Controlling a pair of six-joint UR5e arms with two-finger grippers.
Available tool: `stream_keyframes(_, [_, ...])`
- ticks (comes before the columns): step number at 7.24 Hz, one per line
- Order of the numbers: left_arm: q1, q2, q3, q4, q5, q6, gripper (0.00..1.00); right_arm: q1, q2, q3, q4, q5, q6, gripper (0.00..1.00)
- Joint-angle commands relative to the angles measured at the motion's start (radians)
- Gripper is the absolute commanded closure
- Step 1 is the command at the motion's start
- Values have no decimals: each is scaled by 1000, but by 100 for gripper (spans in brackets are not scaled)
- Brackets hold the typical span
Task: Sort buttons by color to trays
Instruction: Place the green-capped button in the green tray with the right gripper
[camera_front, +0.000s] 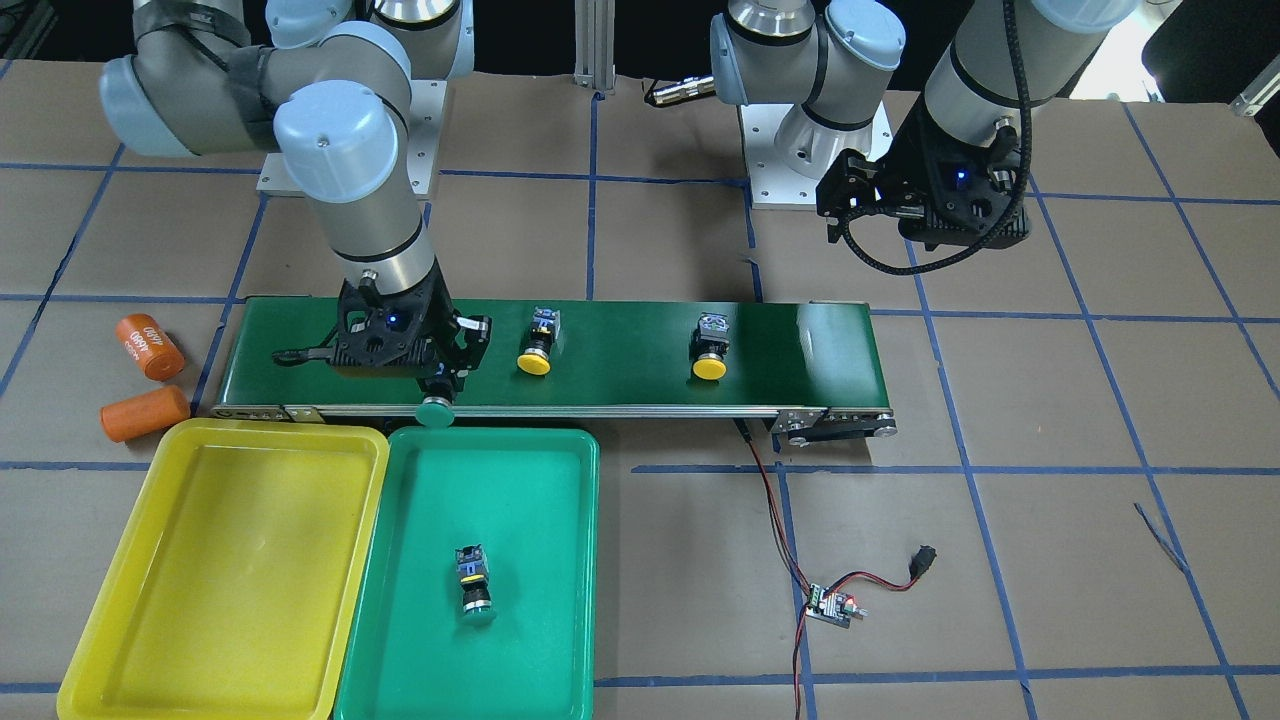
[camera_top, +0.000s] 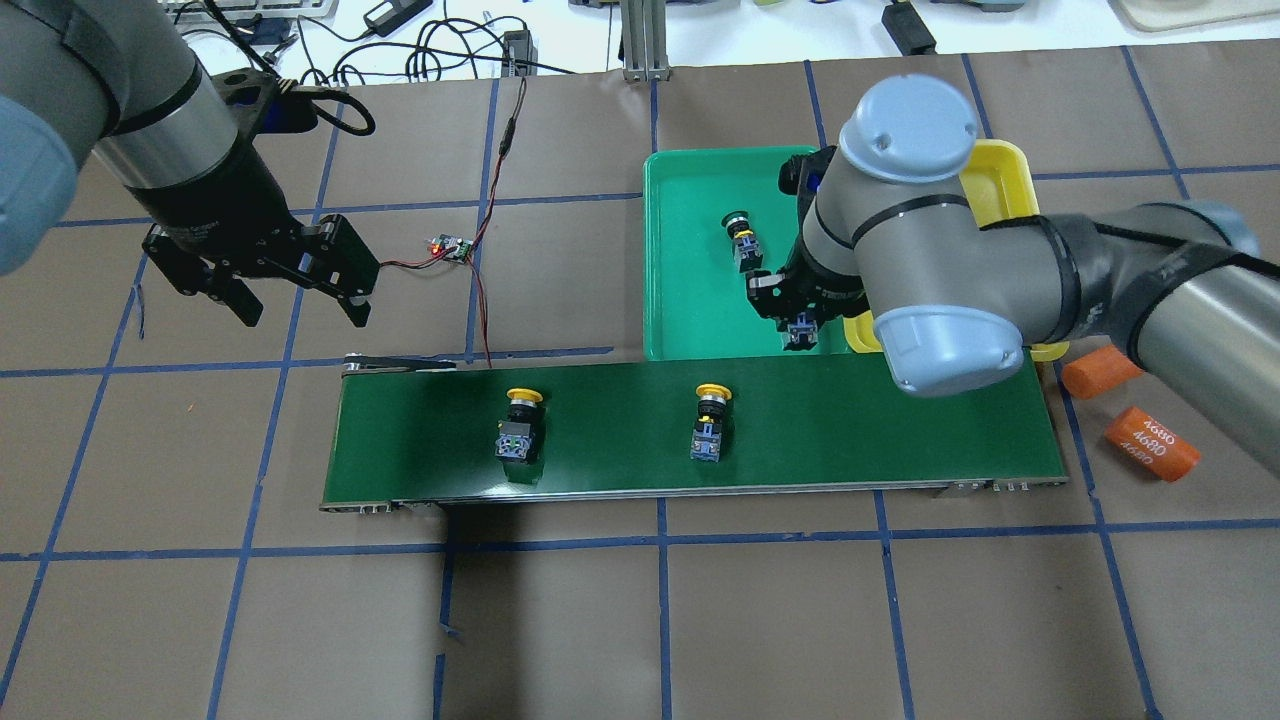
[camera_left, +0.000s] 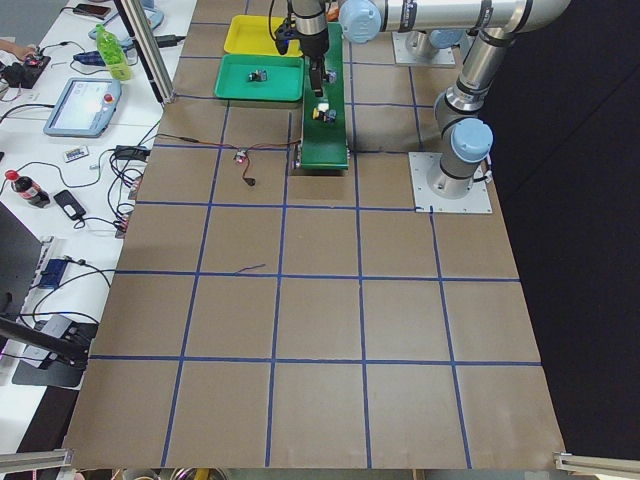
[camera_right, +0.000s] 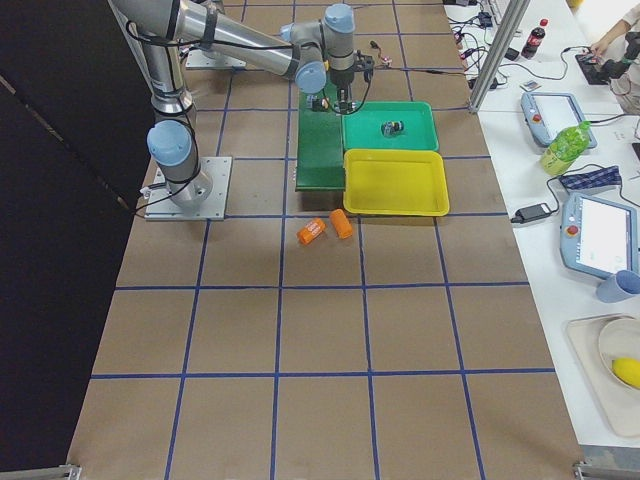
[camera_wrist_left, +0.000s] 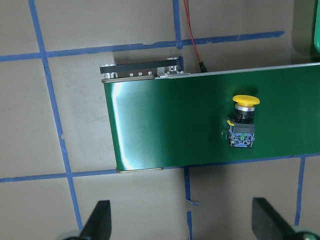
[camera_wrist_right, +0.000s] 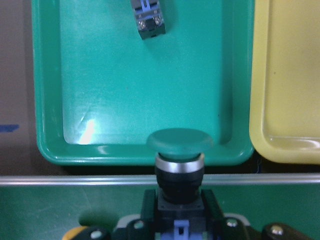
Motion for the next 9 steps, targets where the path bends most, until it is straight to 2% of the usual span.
stream_keyframes(1, [0,-2,-5,-2,10,-4,0,-21,95,-262,202,5,-11,47])
stream_keyframes(2, [0,4,-3,-2,11,-15,0,-21,126,-324,242,5,-11,44])
stream_keyframes(4, [0,7,0,24,8,-9,0,-18,124,-328,258,4,-10,36])
stream_keyframes(6, [-2,18,0,52,-2,-24,0,-24,123,-325,313,2,-11,35])
stream_keyframes(8, [-2,19,-2,53,-1,-21,0,-40,88,-248,355,-13,-86,35])
stream_keyframes(9, [-2,10,-5,58,-1,-26,0,-88,34,-160,355,-9,-109,33])
